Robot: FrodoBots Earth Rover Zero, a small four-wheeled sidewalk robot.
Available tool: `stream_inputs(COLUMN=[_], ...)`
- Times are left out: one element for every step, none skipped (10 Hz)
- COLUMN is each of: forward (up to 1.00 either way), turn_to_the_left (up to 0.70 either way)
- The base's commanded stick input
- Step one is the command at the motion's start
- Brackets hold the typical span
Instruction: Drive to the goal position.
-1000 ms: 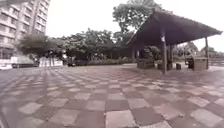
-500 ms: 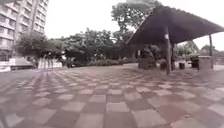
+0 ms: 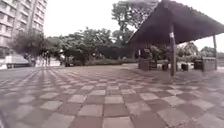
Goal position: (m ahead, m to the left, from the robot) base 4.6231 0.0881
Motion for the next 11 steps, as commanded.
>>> stream_inputs(forward=[1.0, 1.0, 1.0, 1.0, 1.0, 1.0, 1.0, 1.0, 1.0, 1.0, 1.0], turn_to_the_left=[0.0, 0.0, 0.0, 0.0, 0.0, 0.0, 0.0, 0.0, 0.0, 0.0, 0.0])
